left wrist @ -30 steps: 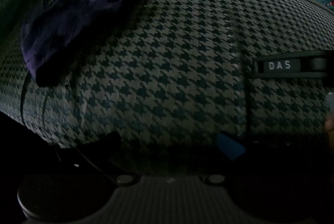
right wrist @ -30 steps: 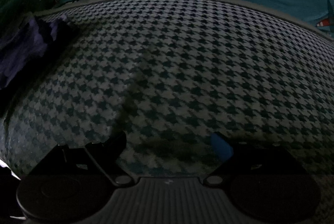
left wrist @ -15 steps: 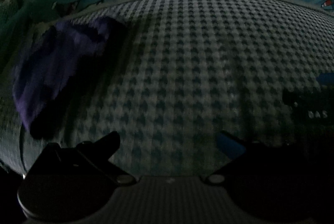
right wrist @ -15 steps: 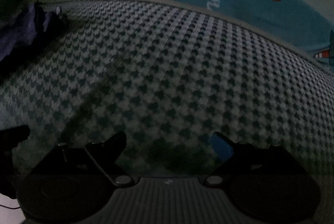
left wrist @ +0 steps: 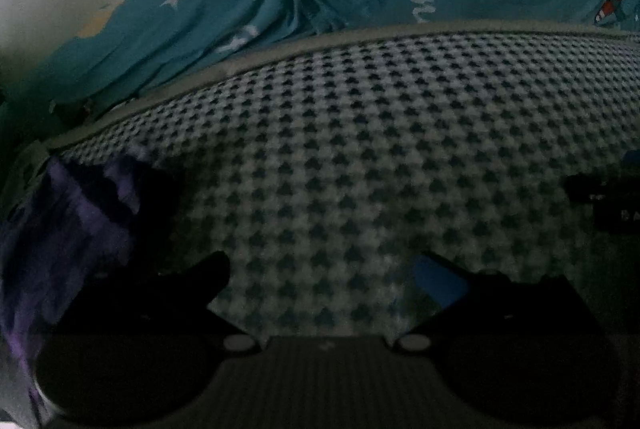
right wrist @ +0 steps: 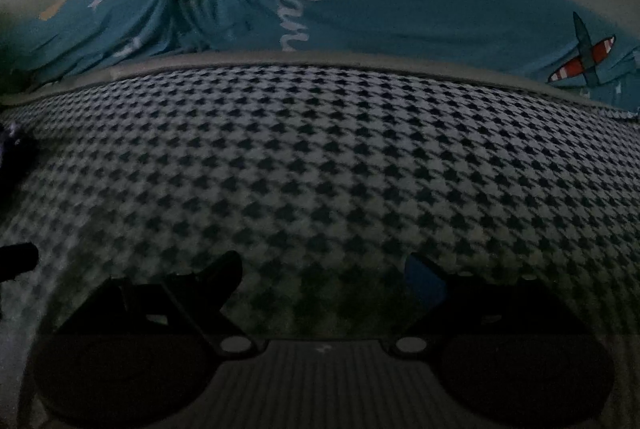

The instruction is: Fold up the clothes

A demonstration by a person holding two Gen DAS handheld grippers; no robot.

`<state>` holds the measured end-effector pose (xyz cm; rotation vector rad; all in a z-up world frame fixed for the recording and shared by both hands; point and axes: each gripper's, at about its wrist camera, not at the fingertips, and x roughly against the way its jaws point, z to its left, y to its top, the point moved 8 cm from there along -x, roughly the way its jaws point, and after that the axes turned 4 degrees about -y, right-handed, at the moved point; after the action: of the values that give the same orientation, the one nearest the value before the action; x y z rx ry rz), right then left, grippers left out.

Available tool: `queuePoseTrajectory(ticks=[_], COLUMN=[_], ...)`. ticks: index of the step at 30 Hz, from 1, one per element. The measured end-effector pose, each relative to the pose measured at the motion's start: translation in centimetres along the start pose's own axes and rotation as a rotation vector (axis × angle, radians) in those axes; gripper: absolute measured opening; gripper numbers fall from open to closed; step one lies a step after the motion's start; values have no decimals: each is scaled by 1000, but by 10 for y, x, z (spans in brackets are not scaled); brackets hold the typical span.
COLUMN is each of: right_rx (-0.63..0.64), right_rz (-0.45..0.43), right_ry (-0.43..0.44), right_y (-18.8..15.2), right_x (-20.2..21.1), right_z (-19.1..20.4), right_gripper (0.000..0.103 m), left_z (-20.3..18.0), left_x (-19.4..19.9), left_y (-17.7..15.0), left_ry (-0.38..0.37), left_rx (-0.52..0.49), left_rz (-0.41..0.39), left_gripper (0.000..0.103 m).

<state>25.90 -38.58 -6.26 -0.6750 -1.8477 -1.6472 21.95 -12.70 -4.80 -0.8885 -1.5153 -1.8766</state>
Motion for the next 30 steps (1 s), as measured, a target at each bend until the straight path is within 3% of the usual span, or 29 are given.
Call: queuePoseTrajectory(ticks=[3, 10, 13, 18, 30], right_rx=[-9, -65, -57, -64, -91], right_rz=[-43, -58, -89, -109, -104], right_ry=[-31, -63, -73, -82, -116], right_y=[14, 11, 9, 9, 5], right_x=[-16, -43, -46, -52, -51], right_z=[-19, -40, -44, -45, -49], right_gripper=[89, 91, 94, 103, 103], left_z=[-2, 8, 18, 21, 13], left_x=[-9, -23, -27, -29, -24], left_y=[9, 15, 12, 8, -14], left_ry=[0, 14, 93, 93, 58], left_rx=[8, 74, 188, 183, 144], left_rz=[-1, 22, 47, 64, 91], left_gripper=[103, 103, 103, 103, 103])
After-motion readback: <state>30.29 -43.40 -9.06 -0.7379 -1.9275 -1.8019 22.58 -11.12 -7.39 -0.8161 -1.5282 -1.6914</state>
